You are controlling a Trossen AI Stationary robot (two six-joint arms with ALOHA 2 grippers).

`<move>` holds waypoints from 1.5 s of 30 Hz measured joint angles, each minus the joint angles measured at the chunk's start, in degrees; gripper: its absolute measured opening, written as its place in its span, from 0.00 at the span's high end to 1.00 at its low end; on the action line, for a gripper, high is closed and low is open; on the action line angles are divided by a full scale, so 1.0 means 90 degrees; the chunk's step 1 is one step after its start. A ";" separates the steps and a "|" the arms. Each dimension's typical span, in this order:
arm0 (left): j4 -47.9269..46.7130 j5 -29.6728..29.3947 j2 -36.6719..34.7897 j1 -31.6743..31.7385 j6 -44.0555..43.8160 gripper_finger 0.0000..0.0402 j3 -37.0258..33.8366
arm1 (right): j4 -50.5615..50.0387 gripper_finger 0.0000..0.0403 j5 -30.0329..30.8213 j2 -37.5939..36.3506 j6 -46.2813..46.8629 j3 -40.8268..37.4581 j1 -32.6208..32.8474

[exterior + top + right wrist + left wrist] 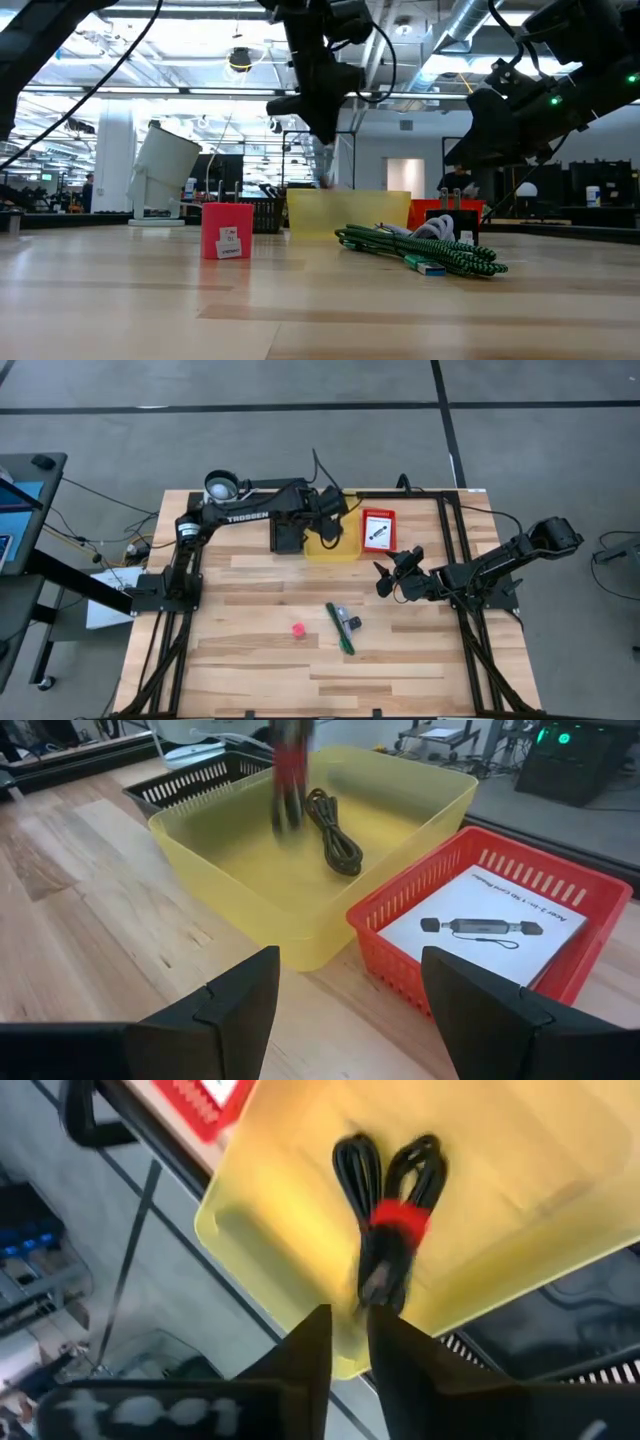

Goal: Pick and place items into bin
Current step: Put the black charger cable into the yellow bin, then put the green charger cable into the yellow bin

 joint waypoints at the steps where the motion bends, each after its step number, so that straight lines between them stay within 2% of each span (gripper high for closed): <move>1: 0.0019 0.0019 0.0002 -0.0027 0.0039 0.83 0.0000 | 0.0000 0.41 -0.0019 0.0000 0.0000 0.0002 0.0000; 6: -0.0081 0.0356 0.0002 -0.0158 0.0152 0.75 0.0000 | 0.0000 0.41 -0.0140 0.0000 0.0002 0.0000 0.0000; 13: -0.0301 0.1601 0.0002 -0.0523 0.0233 0.68 -0.0214 | 0.0000 0.41 -0.0142 0.0000 0.0001 0.0000 0.0000; 19: -0.0244 0.1620 0.0012 -0.0967 0.0707 0.64 -0.0931 | 0.0000 0.41 -0.0165 0.0000 0.0038 0.0000 0.0000; 24: 0.0067 0.1613 0.0017 -0.1331 0.0237 0.63 -0.1373 | -0.0002 0.41 -0.0165 0.0000 0.0046 0.0000 0.0000; 35: 0.0448 0.2307 0.0015 -0.1944 -0.0179 0.63 -0.1557 | -0.0002 0.41 -0.0188 0.0000 0.0051 0.0000 0.0000; 41: 0.0769 0.2794 0.0015 -0.2220 -0.0759 0.63 -0.1600 | -0.0002 0.41 -0.0226 0.0002 0.0051 0.0000 0.0000; 45: 0.0866 0.2800 0.0015 -0.2338 -0.0954 0.63 -0.1600 | -0.0002 0.41 -0.0228 0.0000 0.0051 0.0000 0.0000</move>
